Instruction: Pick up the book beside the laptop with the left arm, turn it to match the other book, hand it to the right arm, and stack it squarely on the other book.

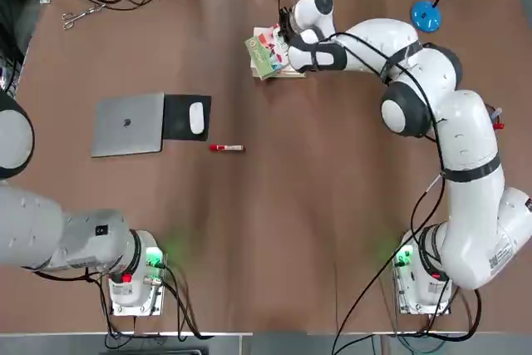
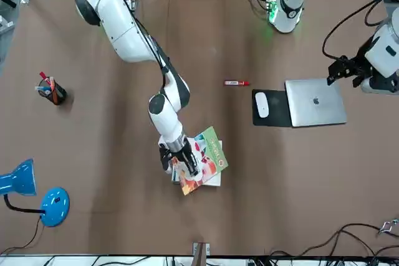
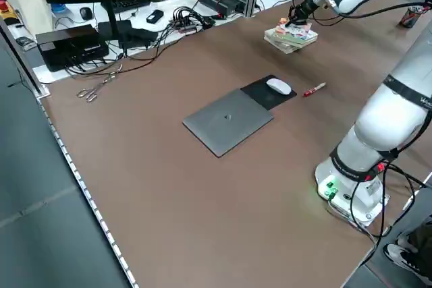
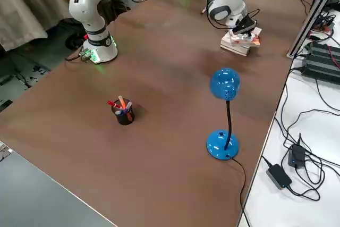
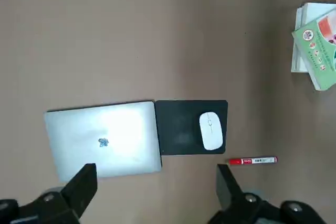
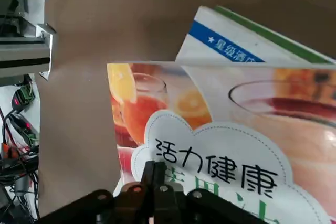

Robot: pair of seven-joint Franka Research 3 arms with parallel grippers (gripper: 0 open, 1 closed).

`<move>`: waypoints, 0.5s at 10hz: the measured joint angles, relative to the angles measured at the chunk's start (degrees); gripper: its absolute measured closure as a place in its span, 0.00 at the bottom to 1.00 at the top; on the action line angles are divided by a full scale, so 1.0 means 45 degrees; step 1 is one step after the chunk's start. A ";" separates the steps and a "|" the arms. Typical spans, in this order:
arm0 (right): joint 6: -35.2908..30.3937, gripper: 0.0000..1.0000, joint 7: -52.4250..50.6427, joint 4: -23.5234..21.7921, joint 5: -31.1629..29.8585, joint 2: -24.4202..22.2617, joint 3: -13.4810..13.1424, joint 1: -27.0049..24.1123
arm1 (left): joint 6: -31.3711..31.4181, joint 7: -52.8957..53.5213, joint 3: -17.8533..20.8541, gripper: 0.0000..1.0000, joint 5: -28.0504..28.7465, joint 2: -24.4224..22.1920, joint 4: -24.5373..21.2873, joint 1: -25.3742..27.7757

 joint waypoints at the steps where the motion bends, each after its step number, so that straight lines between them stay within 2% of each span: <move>1: 0.0004 1.00 0.0482 -0.0237 0.0000 -0.0163 -0.0436 0.0347 | 0.0000 -0.0050 0.0446 0.00 0.0138 0.0001 -0.0003 -0.0612; 3: 0.0005 1.00 0.1275 -0.0722 0.0000 -0.0475 -0.1024 0.0860 | 0.0001 -0.0075 0.1453 0.00 0.0199 0.0000 -0.0006 -0.1663; 5: 0.0007 1.00 0.1961 -0.0918 0.0000 -0.0588 -0.1164 0.0986 | 0.0001 -0.0080 0.1736 0.00 0.0204 0.0001 -0.0006 -0.1861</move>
